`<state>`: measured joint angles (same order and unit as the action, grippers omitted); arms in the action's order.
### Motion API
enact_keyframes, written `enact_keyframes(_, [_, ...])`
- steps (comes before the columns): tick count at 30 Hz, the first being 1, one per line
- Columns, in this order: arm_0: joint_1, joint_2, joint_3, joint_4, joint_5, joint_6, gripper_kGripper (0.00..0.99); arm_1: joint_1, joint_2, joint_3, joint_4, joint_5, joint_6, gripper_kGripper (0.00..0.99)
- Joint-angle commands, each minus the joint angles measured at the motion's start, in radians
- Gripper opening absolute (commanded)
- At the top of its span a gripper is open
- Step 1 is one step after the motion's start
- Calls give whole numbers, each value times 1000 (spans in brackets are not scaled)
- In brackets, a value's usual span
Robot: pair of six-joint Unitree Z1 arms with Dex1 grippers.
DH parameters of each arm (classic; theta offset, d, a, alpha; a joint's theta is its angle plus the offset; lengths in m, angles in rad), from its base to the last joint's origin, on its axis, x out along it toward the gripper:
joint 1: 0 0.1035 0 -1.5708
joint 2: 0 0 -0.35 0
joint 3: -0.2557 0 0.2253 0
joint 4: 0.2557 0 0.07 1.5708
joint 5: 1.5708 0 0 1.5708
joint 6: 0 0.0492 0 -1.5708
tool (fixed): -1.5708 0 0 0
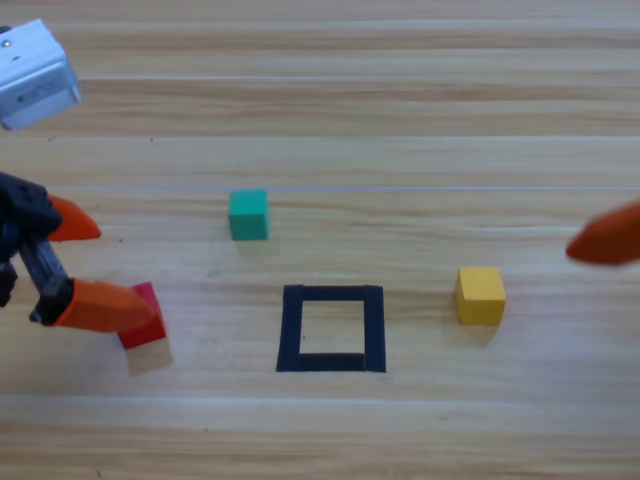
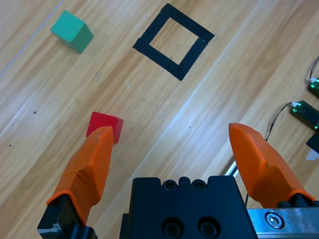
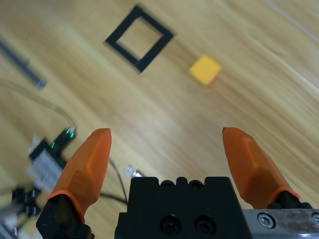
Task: Stack the blocks in the rectangular block: red at the bottom, yellow in the middle, green on top
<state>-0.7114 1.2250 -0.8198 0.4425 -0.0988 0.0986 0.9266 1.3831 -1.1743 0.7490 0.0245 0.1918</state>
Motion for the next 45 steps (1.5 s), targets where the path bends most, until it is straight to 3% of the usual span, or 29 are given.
enact_keyframes(1, [-19,19,-18,7,129,-165,990,20,137,30,-94,-213,129,977])
enact_keyframes(4, [3,13,-21,10,217,-381,990,20,261,7,-100,-259,169,979])
enact_keyframes(9, [67,45,-32,32,237,-637,990,15,444,-146,42,-258,360,982])
enact_keyframes(13, [98,142,-153,174,274,-766,990,8,551,-249,125,-256,431,982])
enact_keyframes(16, [141,222,-229,271,286,-840,989,-35,603,-280,128,-201,488,982])
enact_keyframes(20, [173,312,-280,331,280,-907,989,-95,666,-306,128,-140,506,989])
enact_keyframes(26, [173,516,-400,433,274,-996,986,-121,734,-335,127,-133,523,988])
enact_keyframes(42, [171,669,-395,380,203,-1079,974,-137,814,-340,98,-92,546,891])
enact_keyframes(45, [171,700,-386,337,188,-1085,973,-140,830,-340,87,-78,541,813])
